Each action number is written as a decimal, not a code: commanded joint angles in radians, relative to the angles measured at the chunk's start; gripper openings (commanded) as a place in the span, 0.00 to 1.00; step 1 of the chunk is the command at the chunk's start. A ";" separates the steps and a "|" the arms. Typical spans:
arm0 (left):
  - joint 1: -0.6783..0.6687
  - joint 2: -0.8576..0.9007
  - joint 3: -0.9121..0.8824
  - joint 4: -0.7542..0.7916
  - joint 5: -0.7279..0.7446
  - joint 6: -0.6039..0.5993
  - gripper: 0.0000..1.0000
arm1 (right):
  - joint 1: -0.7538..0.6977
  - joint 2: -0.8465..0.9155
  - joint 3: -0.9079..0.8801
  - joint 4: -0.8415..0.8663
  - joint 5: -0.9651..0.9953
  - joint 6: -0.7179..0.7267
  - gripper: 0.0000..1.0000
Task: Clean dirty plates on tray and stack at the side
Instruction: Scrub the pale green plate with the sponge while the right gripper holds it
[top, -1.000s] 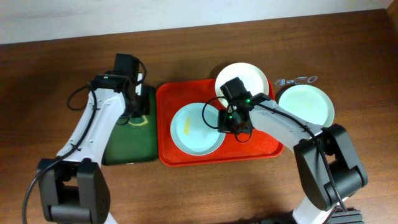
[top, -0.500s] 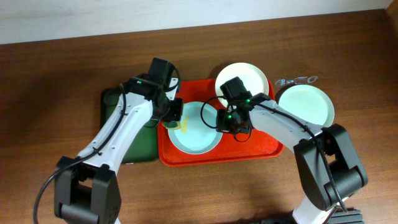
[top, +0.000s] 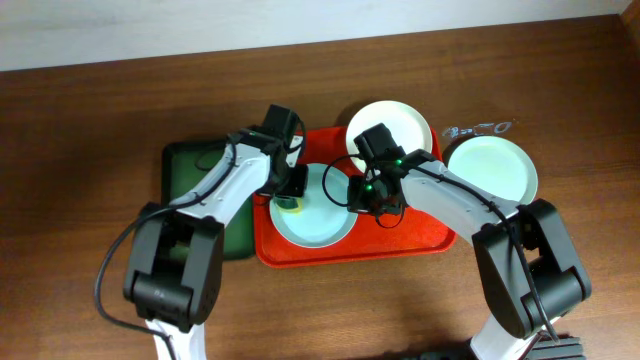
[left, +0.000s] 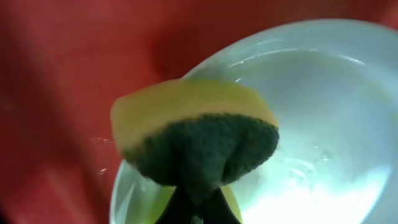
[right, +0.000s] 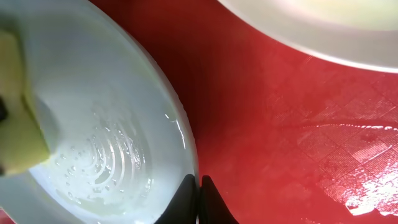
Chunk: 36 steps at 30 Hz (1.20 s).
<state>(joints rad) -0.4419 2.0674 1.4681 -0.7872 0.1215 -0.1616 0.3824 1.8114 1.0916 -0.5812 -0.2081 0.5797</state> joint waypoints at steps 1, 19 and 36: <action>-0.050 0.098 0.006 -0.005 0.014 -0.003 0.00 | 0.005 0.011 0.004 0.003 -0.002 0.005 0.04; -0.002 0.000 0.280 -0.306 -0.051 0.019 0.00 | 0.005 0.013 0.004 0.010 -0.002 0.005 0.04; -0.014 -0.006 0.016 0.000 0.426 0.062 0.00 | 0.005 0.013 0.004 0.005 -0.002 0.005 0.04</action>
<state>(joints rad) -0.4625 2.0537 1.3861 -0.7513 0.4725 -0.1158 0.3824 1.8172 1.0912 -0.5789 -0.2073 0.5800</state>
